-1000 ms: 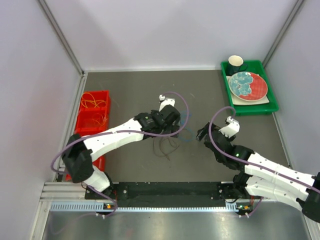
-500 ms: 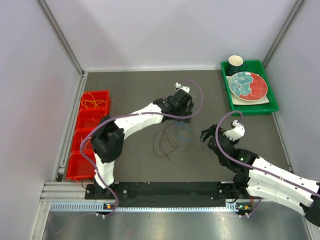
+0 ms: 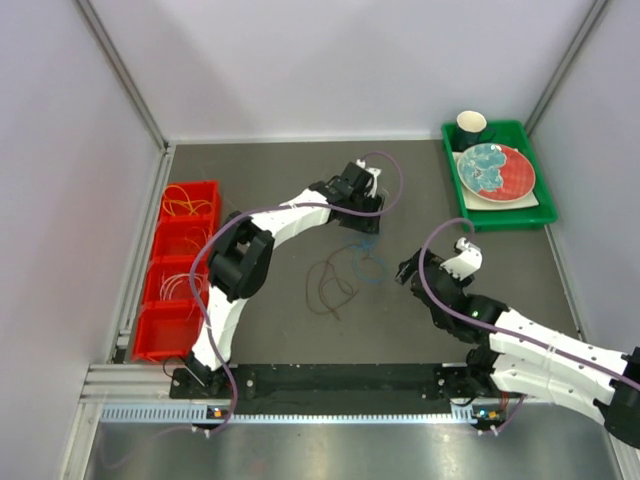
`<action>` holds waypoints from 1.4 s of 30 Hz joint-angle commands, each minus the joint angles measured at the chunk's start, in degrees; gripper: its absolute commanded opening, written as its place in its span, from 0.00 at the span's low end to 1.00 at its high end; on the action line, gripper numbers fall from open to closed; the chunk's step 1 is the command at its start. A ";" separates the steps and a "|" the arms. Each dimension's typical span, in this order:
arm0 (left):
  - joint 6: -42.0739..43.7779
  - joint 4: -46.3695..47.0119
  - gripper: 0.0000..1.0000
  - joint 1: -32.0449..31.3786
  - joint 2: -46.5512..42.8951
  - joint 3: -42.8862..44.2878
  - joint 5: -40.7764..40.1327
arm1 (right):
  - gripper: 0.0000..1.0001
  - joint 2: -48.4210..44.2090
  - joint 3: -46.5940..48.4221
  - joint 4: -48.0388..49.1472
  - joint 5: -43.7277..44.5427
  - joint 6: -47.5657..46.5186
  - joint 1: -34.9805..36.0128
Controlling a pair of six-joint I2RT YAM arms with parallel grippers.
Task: Untangle the cables
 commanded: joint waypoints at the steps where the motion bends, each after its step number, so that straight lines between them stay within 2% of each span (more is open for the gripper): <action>1: 1.36 2.62 0.54 -0.29 0.21 3.40 5.41 | 0.99 1.37 2.36 2.11 -0.37 -1.32 -0.66; 5: 0.56 2.09 0.00 -0.29 1.52 5.67 5.58 | 0.99 1.90 2.54 2.28 -0.63 -1.50 -0.66; 10: -0.31 -2.65 0.00 -0.73 1.36 13.50 7.34 | 0.99 2.17 2.63 2.46 -0.72 -1.67 -0.66; 19: -5.32 -3.54 0.00 -0.82 -10.59 29.49 7.07 | 0.99 1.82 2.71 1.58 -0.28 -1.15 -0.75; 21: -6.99 -1.09 0.00 -0.73 -14.72 29.94 7.60 | 0.99 1.55 2.71 1.32 -0.28 -0.88 -0.75; 27: -9.81 6.74 0.00 -0.73 -25.88 29.94 9.01 | 0.99 -0.11 2.01 0.00 0.51 0.52 -0.75; 33: -8.05 4.21 0.00 -0.73 -34.50 29.33 4.10 | 0.99 -2.23 0.78 0.08 0.69 1.14 -0.75; 36: -6.47 1.66 0.00 -0.73 -39.85 25.47 -0.81 | 0.99 -2.14 0.96 0.00 0.42 0.96 -0.75; 42: -3.57 -3.70 0.00 -0.73 -53.65 8.53 -12.50 | 0.99 -2.05 0.96 0.35 -0.10 0.61 -0.66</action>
